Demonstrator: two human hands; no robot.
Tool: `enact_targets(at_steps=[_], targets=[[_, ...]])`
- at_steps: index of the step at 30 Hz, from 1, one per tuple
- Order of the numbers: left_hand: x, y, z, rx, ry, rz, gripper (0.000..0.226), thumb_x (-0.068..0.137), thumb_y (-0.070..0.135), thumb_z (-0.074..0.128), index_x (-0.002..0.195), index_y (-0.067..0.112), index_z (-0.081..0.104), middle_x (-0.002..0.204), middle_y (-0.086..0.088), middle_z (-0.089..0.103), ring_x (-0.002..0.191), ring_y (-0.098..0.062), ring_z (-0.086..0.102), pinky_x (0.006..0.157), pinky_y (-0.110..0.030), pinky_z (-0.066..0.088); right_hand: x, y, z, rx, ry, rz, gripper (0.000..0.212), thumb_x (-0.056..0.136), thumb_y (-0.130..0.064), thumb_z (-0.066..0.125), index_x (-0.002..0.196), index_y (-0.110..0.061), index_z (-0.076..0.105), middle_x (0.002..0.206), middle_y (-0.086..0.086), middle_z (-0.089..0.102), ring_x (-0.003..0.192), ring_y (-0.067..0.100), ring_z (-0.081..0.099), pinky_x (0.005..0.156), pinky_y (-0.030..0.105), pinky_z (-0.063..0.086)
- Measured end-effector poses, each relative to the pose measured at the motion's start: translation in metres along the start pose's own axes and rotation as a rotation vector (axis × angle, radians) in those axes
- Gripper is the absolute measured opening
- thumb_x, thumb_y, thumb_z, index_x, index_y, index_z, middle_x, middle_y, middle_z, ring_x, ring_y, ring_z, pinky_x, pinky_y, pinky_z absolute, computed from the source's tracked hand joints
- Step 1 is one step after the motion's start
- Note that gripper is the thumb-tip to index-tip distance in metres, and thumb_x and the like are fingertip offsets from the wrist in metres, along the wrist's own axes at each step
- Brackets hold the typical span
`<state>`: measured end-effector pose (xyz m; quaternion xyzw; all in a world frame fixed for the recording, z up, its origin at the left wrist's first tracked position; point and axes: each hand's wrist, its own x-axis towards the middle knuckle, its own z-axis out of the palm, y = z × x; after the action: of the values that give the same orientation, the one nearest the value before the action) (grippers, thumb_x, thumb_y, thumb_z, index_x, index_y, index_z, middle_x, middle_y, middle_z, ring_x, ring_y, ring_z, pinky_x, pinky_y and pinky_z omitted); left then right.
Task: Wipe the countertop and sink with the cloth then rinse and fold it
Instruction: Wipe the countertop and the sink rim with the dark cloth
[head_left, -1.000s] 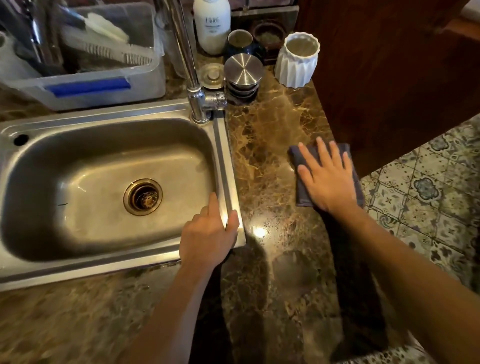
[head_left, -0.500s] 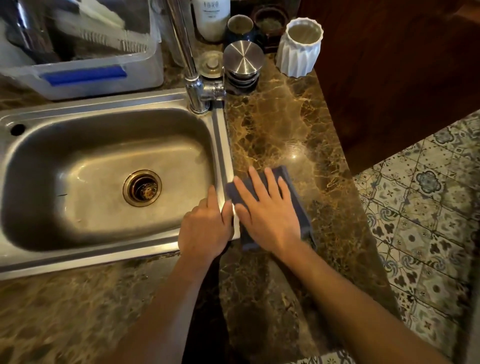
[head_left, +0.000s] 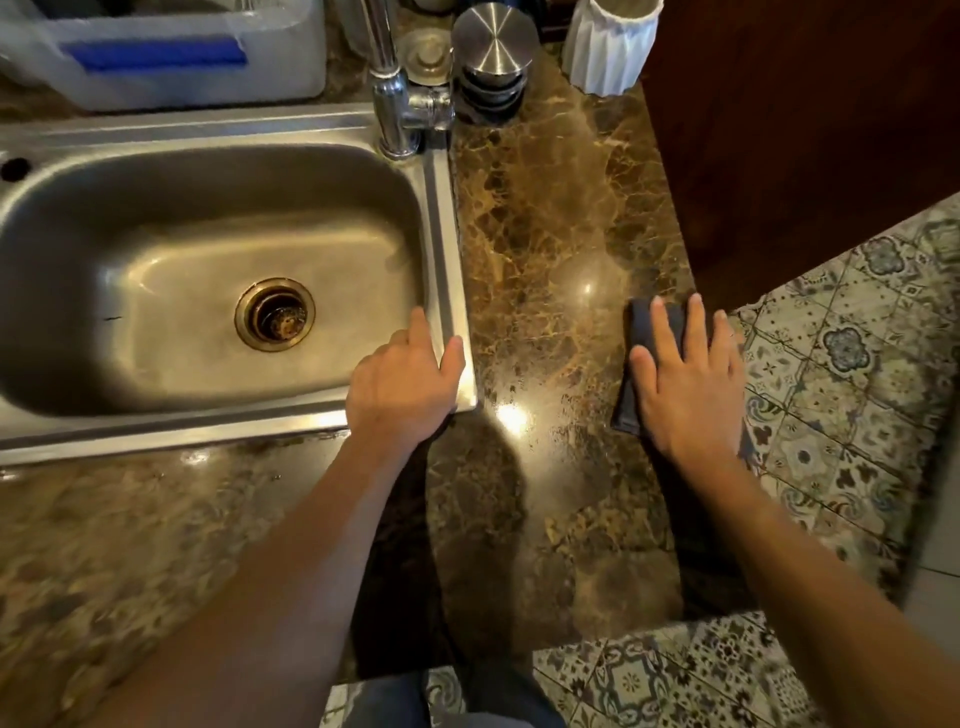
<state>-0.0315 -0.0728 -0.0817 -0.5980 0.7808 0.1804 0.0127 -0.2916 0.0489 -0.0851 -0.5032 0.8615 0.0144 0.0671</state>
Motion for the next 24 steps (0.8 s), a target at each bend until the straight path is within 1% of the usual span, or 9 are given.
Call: enact_targets(at_steps=[3, 6, 8, 10, 12, 14, 16, 20, 24], targets=[[-0.003, 0.001, -0.002, 0.045, 0.002, -0.013, 0.066, 0.103, 0.053, 0.021, 0.153, 0.011, 0.028, 0.134, -0.019, 0.06, 0.112, -0.04, 0.061, 0.09, -0.048, 0.047, -0.061, -0.032, 0.002, -0.046, -0.043, -0.071, 0.062, 0.103, -0.053, 0.02, 0.16, -0.029, 0.015, 0.166, 0.015, 0.016, 0.152, 0.041, 0.014, 0.119, 0.06, 0.018], [-0.011, 0.002, -0.002, -0.124, 0.054, 0.015, 0.057, 0.105, 0.044, 0.03, 0.151, 0.011, 0.034, 0.149, -0.016, 0.045, 0.132, -0.034, 0.047, 0.106, -0.047, 0.041, -0.102, -0.074, 0.009, -0.073, -0.095, -0.213, 0.062, 0.103, -0.055, 0.021, 0.16, -0.03, 0.014, 0.167, 0.013, 0.016, 0.153, 0.04, 0.011, 0.12, 0.059, 0.017], [-0.026, 0.004, -0.004, -0.27, 0.164, 0.041, 0.048, 0.103, 0.032, 0.043, 0.148, 0.016, 0.04, 0.156, -0.013, 0.035, 0.142, -0.03, 0.036, 0.114, -0.045, 0.036, -0.096, -0.094, 0.01, -0.049, -0.118, -0.286, 0.062, 0.103, -0.056, 0.014, 0.16, -0.032, 0.014, 0.167, 0.01, 0.015, 0.154, 0.038, 0.011, 0.122, 0.056, 0.018], [-0.051, 0.003, 0.0, -0.297, 0.241, -0.004, 0.048, 0.1, 0.025, 0.05, 0.146, 0.017, 0.043, 0.158, -0.012, 0.034, 0.145, -0.028, 0.033, 0.117, -0.044, 0.032, -0.074, -0.11, 0.009, -0.015, -0.091, -0.337, 0.061, 0.104, -0.056, 0.009, 0.159, -0.032, 0.017, 0.167, 0.008, 0.017, 0.154, 0.036, 0.014, 0.122, 0.055, 0.019], [-0.079, 0.001, 0.012, -0.231, 0.283, -0.007, 0.049, 0.098, 0.025, 0.053, 0.145, 0.016, 0.044, 0.157, -0.012, 0.037, 0.144, -0.027, 0.035, 0.116, -0.044, 0.033, -0.051, -0.123, 0.008, 0.003, -0.078, -0.327, 0.06, 0.104, -0.055, 0.009, 0.159, -0.033, 0.02, 0.167, 0.007, 0.019, 0.153, 0.035, 0.016, 0.121, 0.056, 0.019], [-0.101, -0.004, 0.027, -0.101, 0.289, 0.082, 0.051, 0.097, 0.026, 0.054, 0.145, 0.013, 0.047, 0.157, -0.015, 0.038, 0.146, -0.031, 0.035, 0.117, -0.048, 0.034, -0.039, -0.132, 0.007, 0.005, -0.068, -0.291, 0.058, 0.105, -0.055, 0.013, 0.158, -0.034, 0.023, 0.167, 0.007, 0.021, 0.152, 0.037, 0.017, 0.12, 0.057, 0.019], [-0.115, -0.01, 0.036, 0.015, 0.282, 0.151, 0.052, 0.099, 0.028, 0.049, 0.148, 0.013, 0.046, 0.16, -0.015, 0.035, 0.151, -0.032, 0.028, 0.118, -0.051, 0.03, -0.044, -0.131, 0.008, -0.013, -0.067, -0.298, 0.059, 0.105, -0.056, 0.016, 0.159, -0.033, 0.021, 0.167, 0.008, 0.02, 0.153, 0.038, 0.015, 0.12, 0.058, 0.018], [-0.134, -0.016, 0.043, 0.072, 0.275, 0.107, 0.054, 0.102, 0.035, 0.044, 0.154, 0.019, 0.039, 0.165, -0.011, 0.027, 0.154, -0.03, 0.02, 0.12, -0.055, 0.025, -0.099, -0.102, 0.012, -0.036, -0.107, -0.357, 0.061, 0.103, -0.058, 0.016, 0.16, -0.034, 0.011, 0.169, 0.007, 0.011, 0.154, 0.037, 0.01, 0.121, 0.058, 0.017], [-0.141, -0.02, 0.048, 0.134, 0.312, 0.15, 0.055, 0.103, 0.041, 0.041, 0.153, 0.019, 0.04, 0.164, -0.014, 0.028, 0.152, -0.034, 0.025, 0.118, -0.058, 0.027, -0.179, -0.073, 0.019, -0.011, -0.179, -0.353, 0.059, 0.103, -0.059, 0.022, 0.159, -0.039, 0.016, 0.167, 0.005, 0.018, 0.154, 0.037, 0.013, 0.12, 0.057, 0.019]])
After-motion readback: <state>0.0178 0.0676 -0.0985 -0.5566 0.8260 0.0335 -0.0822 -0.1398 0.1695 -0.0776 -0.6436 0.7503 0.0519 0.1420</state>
